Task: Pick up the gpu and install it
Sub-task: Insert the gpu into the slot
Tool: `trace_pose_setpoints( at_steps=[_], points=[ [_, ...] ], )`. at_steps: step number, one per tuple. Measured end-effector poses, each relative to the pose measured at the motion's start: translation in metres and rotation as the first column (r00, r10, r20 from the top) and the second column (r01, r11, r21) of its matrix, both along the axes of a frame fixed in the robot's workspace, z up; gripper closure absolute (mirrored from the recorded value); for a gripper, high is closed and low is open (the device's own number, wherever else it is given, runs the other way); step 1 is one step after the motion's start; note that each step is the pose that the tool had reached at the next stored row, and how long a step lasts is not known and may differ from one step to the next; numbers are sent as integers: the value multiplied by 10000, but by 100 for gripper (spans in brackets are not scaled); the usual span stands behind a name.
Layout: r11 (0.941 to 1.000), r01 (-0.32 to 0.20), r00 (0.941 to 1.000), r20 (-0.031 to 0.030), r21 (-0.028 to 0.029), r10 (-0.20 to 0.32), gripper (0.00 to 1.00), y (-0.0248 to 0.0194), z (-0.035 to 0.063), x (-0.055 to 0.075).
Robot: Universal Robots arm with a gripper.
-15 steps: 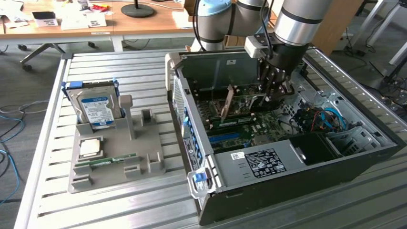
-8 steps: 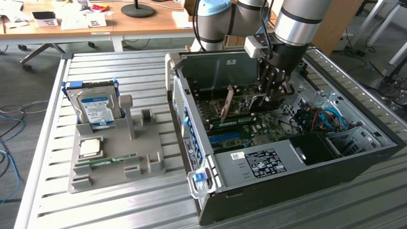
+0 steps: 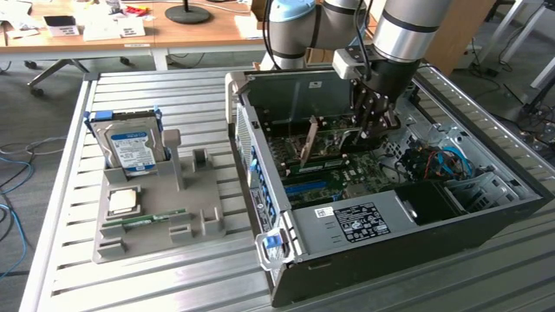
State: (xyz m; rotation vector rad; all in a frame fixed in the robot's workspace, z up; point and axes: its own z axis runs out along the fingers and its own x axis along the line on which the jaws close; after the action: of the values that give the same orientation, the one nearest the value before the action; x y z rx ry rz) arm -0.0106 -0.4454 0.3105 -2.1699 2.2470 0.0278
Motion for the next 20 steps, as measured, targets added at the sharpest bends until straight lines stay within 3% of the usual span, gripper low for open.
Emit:
trace_pose_setpoints(
  at_steps=[20],
  points=[
    [10000,2,10000,1,1,-2,73,0,0,-48]
  ],
)
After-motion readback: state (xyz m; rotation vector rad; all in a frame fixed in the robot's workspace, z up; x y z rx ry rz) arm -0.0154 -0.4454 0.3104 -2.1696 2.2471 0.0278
